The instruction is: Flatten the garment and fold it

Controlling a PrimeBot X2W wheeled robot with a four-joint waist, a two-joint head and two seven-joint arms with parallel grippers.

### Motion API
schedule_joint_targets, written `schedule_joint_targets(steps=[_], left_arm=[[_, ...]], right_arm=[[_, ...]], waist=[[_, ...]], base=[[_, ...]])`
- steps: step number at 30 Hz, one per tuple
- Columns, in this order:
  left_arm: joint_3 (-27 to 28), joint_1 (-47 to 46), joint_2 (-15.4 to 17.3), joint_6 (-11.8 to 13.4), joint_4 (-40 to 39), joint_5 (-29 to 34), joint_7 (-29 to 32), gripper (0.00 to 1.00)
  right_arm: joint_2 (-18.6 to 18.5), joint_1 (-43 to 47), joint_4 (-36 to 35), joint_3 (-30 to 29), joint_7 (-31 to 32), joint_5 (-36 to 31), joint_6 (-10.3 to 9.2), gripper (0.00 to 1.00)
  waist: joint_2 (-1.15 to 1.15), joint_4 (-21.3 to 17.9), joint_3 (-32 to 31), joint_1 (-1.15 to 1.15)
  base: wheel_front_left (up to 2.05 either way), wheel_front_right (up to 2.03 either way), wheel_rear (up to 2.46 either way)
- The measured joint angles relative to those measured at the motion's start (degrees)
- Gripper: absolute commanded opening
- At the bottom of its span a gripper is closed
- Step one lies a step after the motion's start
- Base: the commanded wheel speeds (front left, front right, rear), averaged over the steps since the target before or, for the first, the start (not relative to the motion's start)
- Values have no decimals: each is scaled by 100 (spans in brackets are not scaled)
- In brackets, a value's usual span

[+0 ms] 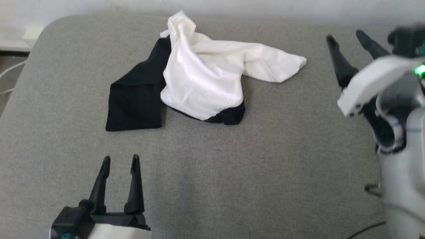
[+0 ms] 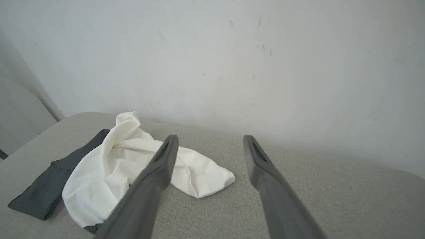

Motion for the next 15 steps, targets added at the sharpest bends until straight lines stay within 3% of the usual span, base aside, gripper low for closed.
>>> schedule_joint_targets(steps=[7,15], left_arm=[[-152,-308,-87,-202,-113,4,0,100],[-383,-582,-121,-352,-223,52,0,100]], right_arm=[[-192,-1260,1015,-32,1625,67,-1,100],[-205,-2288,1942,-214,2862,-349,0,100]], waist=[[0,158,468,0],[0,484,981,1]], base=[[0,0,0],[0,0,0]])
